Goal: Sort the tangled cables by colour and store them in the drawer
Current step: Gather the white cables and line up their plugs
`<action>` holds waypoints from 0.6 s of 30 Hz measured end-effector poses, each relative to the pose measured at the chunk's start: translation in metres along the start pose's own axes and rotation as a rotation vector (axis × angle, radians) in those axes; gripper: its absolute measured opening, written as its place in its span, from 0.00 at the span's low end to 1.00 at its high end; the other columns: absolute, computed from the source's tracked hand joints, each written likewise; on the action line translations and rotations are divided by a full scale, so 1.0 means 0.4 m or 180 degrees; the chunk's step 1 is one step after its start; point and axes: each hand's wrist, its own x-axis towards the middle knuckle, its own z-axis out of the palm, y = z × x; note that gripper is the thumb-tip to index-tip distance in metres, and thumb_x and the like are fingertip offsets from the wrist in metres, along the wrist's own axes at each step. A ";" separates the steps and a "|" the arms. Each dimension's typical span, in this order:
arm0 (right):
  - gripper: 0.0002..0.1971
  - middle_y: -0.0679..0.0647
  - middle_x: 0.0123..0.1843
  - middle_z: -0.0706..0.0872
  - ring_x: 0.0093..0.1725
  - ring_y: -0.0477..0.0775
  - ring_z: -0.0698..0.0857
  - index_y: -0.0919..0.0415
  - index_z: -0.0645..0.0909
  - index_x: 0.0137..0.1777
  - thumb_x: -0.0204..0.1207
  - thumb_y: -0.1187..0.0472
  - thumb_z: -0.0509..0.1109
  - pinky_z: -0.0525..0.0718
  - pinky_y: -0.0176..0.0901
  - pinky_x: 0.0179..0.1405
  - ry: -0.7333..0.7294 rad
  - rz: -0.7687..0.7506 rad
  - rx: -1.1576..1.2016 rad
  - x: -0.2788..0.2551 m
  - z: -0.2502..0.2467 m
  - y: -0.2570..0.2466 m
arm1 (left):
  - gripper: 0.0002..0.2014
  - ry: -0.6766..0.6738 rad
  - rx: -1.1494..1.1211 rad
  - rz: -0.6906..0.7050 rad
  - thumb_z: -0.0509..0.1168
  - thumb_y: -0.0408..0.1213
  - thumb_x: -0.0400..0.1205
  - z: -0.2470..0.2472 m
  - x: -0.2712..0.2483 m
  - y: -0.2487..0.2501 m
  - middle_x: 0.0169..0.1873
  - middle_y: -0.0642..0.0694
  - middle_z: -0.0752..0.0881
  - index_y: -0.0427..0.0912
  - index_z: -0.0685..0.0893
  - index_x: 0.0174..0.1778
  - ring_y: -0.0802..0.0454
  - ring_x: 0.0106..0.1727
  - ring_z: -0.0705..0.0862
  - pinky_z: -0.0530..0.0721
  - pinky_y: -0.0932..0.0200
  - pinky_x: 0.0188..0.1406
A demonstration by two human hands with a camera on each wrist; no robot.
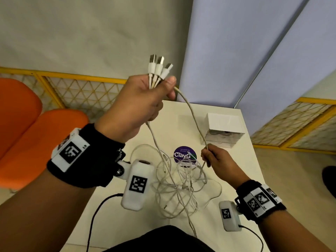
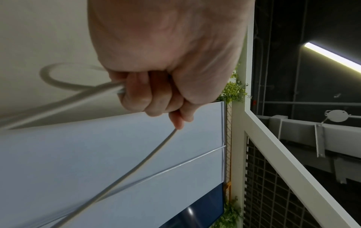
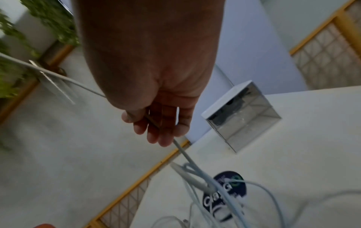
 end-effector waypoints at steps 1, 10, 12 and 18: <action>0.17 0.58 0.33 0.83 0.33 0.56 0.81 0.59 0.77 0.38 0.88 0.55 0.59 0.81 0.55 0.41 -0.0016 0.0067 0.0012 0.002 0.011 0.025 | 0.15 -0.0019 -0.0058 0.0070 0.62 0.39 0.89 -0.002 -0.003 0.008 0.14 0.57 0.71 0.35 0.79 0.37 0.59 0.17 0.57 0.51 0.58 0.21; 0.13 0.58 0.40 0.87 0.37 0.51 0.87 0.61 0.80 0.41 0.86 0.59 0.62 0.84 0.48 0.42 -0.0314 0.0626 -0.0015 0.025 0.072 0.148 | 0.16 -0.0009 -0.0600 0.0434 0.64 0.41 0.85 -0.002 -0.027 0.011 0.16 0.55 0.64 0.36 0.80 0.35 0.58 0.17 0.56 0.54 0.61 0.19; 0.13 0.58 0.40 0.88 0.39 0.53 0.87 0.63 0.80 0.41 0.85 0.58 0.62 0.83 0.49 0.42 -0.0374 0.0619 -0.0261 0.029 0.073 0.147 | 0.16 -0.0036 -0.0704 0.0446 0.65 0.44 0.82 -0.004 -0.027 0.012 0.16 0.55 0.62 0.35 0.80 0.35 0.57 0.17 0.55 0.53 0.61 0.19; 0.11 0.48 0.32 0.87 0.35 0.48 0.84 0.54 0.87 0.44 0.85 0.54 0.65 0.81 0.50 0.42 -0.0065 0.0394 -0.0676 0.023 0.027 0.115 | 0.15 -0.0085 -0.0666 0.0093 0.62 0.42 0.87 -0.023 -0.015 0.007 0.18 0.53 0.59 0.37 0.80 0.37 0.57 0.17 0.53 0.51 0.62 0.20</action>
